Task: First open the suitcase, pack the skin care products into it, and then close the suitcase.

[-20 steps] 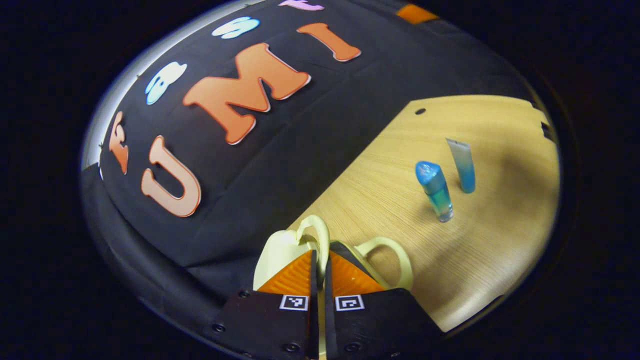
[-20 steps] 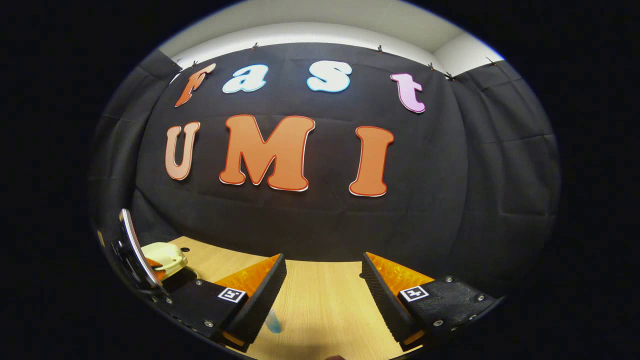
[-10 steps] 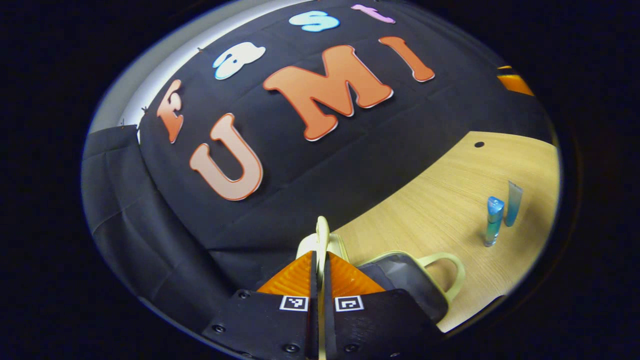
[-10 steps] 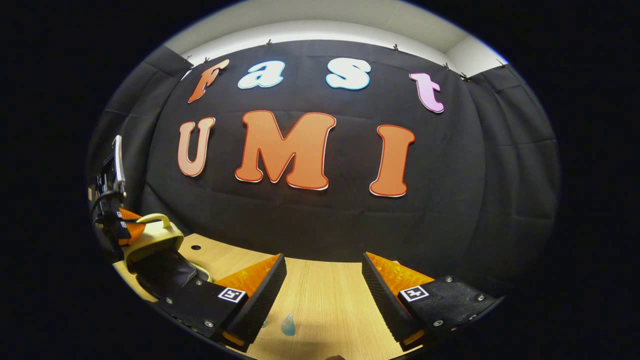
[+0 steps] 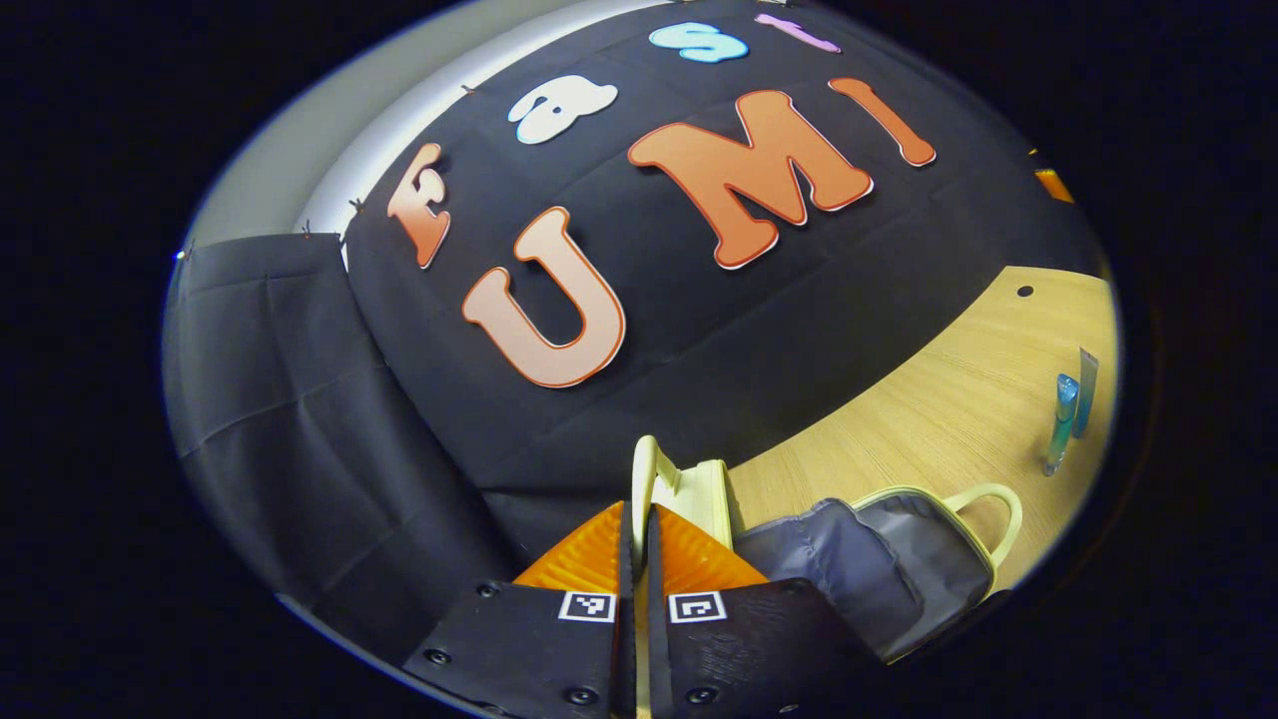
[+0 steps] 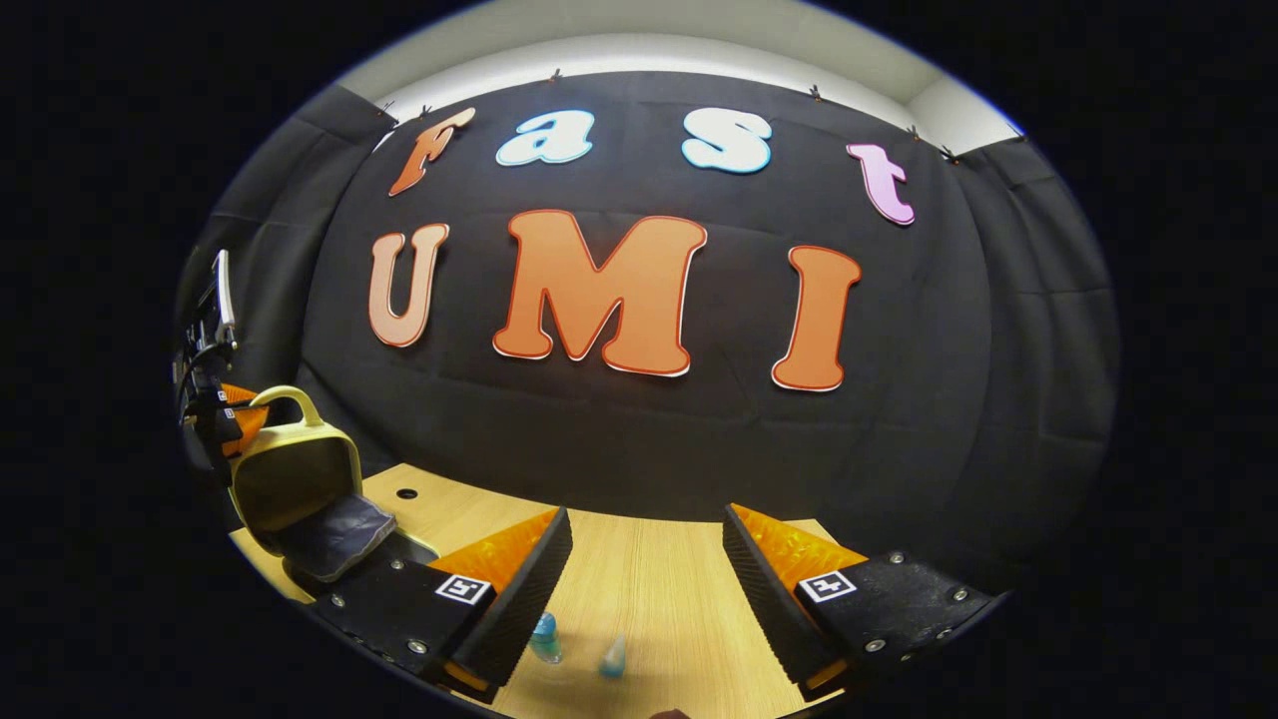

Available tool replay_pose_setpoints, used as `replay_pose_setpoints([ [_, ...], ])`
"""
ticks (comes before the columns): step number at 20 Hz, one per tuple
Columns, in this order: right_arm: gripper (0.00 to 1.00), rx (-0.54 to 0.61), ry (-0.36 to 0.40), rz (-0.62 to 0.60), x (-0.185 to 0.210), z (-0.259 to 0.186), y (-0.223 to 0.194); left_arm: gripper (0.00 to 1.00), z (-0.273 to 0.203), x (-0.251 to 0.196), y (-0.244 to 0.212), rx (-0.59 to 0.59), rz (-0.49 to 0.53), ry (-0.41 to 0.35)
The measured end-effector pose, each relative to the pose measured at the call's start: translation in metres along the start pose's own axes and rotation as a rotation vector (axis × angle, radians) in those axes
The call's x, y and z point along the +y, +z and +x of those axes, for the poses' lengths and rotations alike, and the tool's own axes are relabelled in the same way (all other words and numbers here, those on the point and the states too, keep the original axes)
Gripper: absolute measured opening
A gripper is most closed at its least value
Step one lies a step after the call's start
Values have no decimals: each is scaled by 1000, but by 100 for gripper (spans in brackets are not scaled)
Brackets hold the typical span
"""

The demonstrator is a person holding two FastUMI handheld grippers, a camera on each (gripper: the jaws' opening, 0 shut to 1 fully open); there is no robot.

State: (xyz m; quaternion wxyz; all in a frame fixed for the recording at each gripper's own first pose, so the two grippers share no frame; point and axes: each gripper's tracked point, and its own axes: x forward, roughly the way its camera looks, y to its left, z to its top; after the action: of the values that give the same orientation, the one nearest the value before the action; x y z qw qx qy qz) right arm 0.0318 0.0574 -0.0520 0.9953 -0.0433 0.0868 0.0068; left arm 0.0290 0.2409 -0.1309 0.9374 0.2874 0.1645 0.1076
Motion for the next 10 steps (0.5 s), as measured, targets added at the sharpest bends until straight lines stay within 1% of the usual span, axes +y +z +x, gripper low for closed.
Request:
replay_pose_setpoints([
  [5,96,12,12,-31,33,4,2,5,8,27,-18,-15,-5,16],
  [10,96,8,17,-13,58,7,10,5,23,68,-56,23,-67,64],
])
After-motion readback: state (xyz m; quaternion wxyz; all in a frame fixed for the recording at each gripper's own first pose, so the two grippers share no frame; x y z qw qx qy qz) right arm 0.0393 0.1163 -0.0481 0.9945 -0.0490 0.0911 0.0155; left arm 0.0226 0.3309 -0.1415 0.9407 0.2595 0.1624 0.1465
